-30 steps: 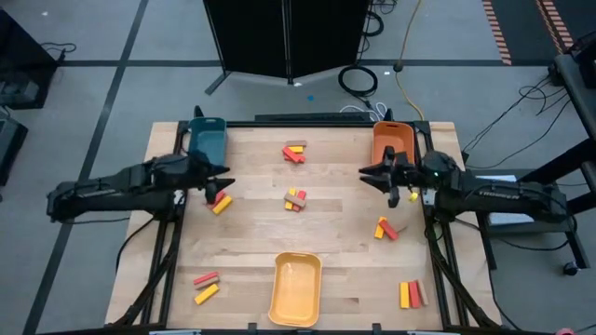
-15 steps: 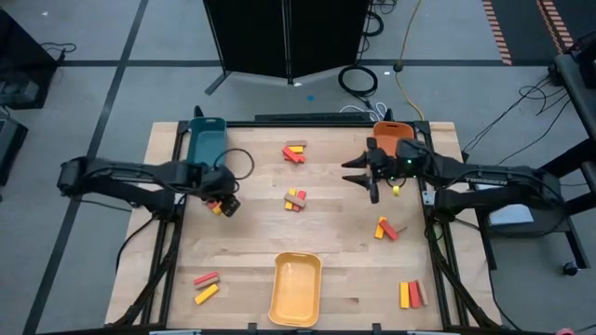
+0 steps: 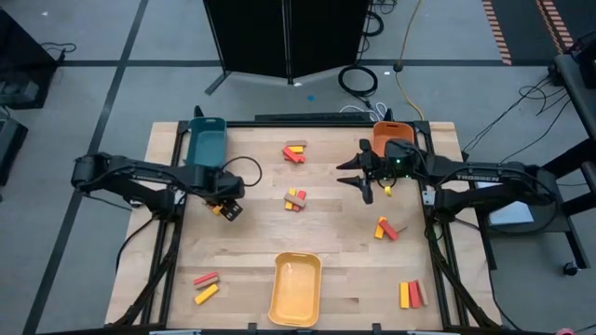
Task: Sort blocks
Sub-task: Put the yellow block into the yellow bin
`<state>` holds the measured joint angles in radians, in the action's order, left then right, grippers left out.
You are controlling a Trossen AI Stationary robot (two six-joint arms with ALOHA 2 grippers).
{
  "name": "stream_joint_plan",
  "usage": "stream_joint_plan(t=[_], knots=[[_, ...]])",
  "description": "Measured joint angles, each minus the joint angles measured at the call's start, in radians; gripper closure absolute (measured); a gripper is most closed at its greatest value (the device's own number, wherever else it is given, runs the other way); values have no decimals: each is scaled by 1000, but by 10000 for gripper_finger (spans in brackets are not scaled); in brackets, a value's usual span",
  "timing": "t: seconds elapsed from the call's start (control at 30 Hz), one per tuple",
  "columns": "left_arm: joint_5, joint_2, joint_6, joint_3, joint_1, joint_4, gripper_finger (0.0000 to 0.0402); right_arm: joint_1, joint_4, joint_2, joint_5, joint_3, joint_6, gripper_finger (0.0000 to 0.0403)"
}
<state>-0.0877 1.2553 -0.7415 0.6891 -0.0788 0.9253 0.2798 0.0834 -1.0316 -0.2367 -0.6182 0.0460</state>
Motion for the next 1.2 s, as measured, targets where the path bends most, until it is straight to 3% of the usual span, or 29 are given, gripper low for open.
stream_joint_plan(t=[0.57, 0.77, 1.2], knots=[[-5, 138, 96, -6, -36, -76, 158, 0, -3, -3, 0, 0, 4, 250], [83, 141, 120, -62, -85, -165, 161, 0, -28, -3, 0, 0, 4, 250], [84, 138, 146, -73, -112, -168, 269, 0, -34, -3, 0, 0, 4, 250]])
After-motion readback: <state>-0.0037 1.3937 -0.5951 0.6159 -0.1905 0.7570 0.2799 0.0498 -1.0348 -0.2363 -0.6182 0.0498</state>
